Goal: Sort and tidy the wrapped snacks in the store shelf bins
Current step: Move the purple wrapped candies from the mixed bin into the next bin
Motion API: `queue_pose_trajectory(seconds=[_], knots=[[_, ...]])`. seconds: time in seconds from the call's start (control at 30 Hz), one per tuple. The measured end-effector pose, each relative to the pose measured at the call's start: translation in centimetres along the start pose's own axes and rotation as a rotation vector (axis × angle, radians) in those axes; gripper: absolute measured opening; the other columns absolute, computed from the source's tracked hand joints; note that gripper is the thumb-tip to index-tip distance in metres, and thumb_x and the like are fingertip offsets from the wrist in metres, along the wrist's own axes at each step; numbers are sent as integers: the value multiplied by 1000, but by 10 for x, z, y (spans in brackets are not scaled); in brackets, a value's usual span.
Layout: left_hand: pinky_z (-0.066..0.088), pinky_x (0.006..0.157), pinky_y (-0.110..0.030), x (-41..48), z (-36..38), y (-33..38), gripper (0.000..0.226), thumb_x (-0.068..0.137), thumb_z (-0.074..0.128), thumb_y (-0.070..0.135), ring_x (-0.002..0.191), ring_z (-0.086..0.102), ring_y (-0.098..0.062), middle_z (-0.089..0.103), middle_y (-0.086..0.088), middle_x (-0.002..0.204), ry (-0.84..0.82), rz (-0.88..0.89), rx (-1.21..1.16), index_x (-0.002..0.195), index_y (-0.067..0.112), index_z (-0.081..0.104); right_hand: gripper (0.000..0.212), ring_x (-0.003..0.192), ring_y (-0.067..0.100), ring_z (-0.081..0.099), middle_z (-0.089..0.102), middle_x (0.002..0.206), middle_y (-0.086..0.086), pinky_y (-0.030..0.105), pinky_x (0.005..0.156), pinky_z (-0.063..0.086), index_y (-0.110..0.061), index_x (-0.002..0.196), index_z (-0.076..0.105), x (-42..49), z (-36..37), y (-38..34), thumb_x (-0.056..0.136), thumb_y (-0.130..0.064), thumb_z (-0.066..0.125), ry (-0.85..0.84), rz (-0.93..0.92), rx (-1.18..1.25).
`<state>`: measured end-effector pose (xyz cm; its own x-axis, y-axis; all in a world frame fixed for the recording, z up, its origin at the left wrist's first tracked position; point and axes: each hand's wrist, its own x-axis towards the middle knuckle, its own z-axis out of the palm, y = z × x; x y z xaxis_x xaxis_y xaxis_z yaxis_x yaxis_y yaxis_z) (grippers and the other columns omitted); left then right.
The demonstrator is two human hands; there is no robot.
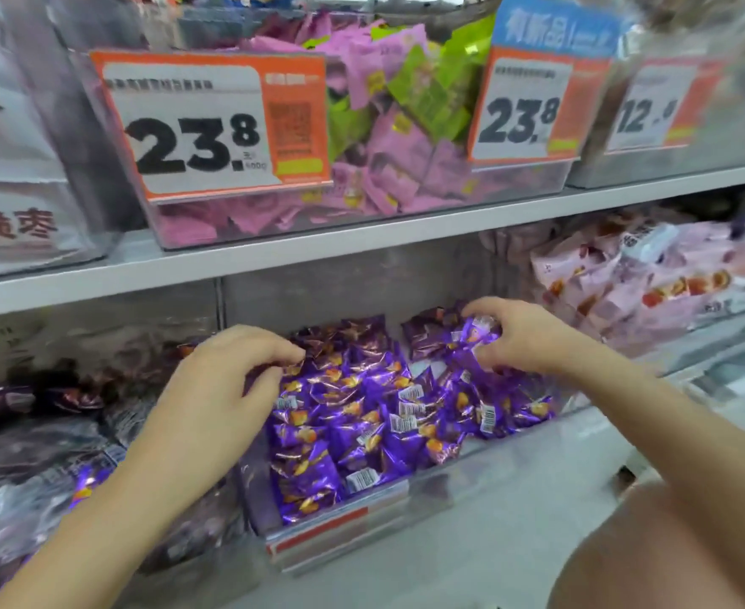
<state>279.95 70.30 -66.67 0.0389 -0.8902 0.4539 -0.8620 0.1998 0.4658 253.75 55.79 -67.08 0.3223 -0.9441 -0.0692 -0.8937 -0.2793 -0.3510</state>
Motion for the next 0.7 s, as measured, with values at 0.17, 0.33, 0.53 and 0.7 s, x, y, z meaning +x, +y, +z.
queue_pose_trajectory(seconds=[0.17,0.33,0.53,0.7], knots=[[27,86,5,-6,-6,-14,39,79,60,-6,96,45,21,56,27,101,110,-17,6,87,31,68,84,122,34,46,34,138,3,41,92,43,-35,142,26,-3,21,-8,72,-69,59,-233,88,-554],[30,78,6,-12,-26,-29,53,82,62,6,86,50,21,62,23,95,202,-136,-82,80,59,61,76,130,35,35,25,150,1,40,98,38,-36,148,10,-7,20,-16,85,-69,37,-217,71,-743],[39,77,-11,-35,-69,-49,39,87,58,6,84,56,5,62,12,98,262,-308,-36,83,45,62,43,118,24,45,43,132,-3,36,88,46,-33,138,31,-19,18,-47,96,-39,39,78,-126,-709],[35,68,2,-64,-95,-76,37,86,57,2,83,56,6,64,14,96,313,-383,-17,85,38,65,36,112,26,51,56,124,-2,43,93,46,-26,127,53,-29,28,-138,91,-18,49,196,-751,-239]])
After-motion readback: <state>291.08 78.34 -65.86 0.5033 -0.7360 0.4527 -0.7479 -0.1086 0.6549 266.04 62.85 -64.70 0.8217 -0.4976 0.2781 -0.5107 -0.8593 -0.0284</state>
